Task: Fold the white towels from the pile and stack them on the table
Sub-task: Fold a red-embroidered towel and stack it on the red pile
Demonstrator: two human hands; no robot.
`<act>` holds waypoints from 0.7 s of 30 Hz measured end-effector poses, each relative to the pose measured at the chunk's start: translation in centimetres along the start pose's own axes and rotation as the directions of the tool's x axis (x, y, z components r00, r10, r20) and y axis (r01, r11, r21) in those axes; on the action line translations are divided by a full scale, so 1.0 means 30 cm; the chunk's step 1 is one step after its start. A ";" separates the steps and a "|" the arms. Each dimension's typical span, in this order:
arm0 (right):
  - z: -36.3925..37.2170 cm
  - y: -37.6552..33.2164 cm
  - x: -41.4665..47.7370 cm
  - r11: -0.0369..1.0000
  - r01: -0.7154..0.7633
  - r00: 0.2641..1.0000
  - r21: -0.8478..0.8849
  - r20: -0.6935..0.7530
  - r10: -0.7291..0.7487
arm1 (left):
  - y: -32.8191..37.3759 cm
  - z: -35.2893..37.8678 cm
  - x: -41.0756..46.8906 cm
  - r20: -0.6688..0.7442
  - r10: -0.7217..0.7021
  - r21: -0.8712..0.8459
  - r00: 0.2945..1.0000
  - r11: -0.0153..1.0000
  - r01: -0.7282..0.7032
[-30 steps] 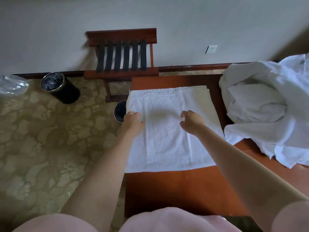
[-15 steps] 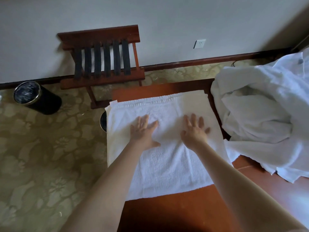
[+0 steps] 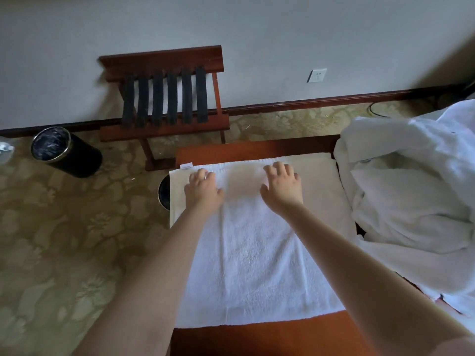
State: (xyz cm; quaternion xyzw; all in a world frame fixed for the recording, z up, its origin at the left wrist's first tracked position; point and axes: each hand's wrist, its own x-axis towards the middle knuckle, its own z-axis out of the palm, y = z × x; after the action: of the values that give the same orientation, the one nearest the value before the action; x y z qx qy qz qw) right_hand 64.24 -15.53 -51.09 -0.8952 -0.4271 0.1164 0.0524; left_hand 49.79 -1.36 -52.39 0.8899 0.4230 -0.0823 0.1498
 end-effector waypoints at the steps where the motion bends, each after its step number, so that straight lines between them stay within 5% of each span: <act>1: -0.001 -0.023 0.038 0.999 0.038 0.999 0.008 0.008 -0.038 | -0.018 -0.009 0.029 -0.008 -0.017 -0.009 1.000 1.000 0.017; 8: 0.022 -0.120 0.211 0.981 0.193 0.975 0.018 0.113 -0.194 | -0.083 -0.025 0.183 0.068 -0.032 0.035 0.997 0.999 0.030; 16: 0.023 -0.120 0.259 0.974 0.221 0.941 -0.041 0.270 -0.203 | -0.117 -0.032 0.212 0.190 -0.003 0.136 0.982 0.990 -0.023; 21: 0.009 -0.004 0.183 0.985 0.161 0.970 -0.062 0.194 -0.146 | -0.199 -0.051 0.130 0.070 -0.016 -0.072 0.997 0.997 0.021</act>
State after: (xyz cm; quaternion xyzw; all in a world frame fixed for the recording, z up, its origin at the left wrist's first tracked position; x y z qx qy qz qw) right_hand 67.43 -11.18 -52.22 -0.8458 -0.5022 0.1798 -0.0142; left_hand 47.64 5.55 -53.20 0.8764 0.4286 -0.0990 0.1960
